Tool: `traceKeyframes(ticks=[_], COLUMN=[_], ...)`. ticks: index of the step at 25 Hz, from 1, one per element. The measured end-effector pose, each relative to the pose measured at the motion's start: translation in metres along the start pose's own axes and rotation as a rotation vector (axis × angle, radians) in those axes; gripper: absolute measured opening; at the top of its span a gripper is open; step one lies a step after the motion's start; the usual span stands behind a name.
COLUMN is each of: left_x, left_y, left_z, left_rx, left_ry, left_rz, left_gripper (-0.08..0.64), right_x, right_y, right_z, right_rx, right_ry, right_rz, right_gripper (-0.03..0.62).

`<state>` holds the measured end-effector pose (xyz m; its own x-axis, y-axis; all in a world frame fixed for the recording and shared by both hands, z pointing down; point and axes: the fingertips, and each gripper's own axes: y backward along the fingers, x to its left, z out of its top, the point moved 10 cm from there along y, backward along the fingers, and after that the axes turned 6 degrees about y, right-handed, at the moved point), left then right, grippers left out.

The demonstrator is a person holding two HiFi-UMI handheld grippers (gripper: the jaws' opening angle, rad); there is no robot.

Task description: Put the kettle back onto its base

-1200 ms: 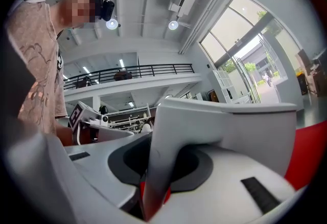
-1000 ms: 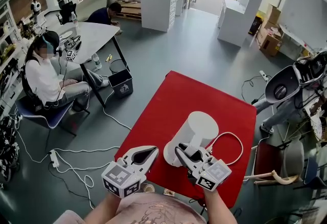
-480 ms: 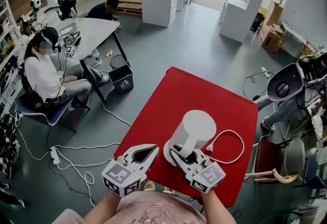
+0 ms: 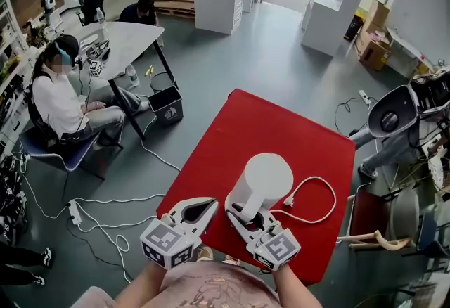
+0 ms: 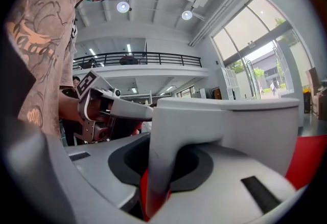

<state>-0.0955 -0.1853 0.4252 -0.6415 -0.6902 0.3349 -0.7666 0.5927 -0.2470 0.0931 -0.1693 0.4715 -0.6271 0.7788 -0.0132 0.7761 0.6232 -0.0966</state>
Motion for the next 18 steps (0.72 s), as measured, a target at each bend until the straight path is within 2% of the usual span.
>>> traceKeyframes(ticks=[18], left_x=[-0.002], left_y=[0.004], left_z=[-0.007], left_rx=[0.007], left_ry=[0.004], left_rz=[-0.008], left_gripper=[-0.011], right_x=[0.020], right_y=[0.003], right_z=[-0.005], right_rx=[0.012], right_ry=[0.025], right_rz=[-0.009], right_gripper=[0.098])
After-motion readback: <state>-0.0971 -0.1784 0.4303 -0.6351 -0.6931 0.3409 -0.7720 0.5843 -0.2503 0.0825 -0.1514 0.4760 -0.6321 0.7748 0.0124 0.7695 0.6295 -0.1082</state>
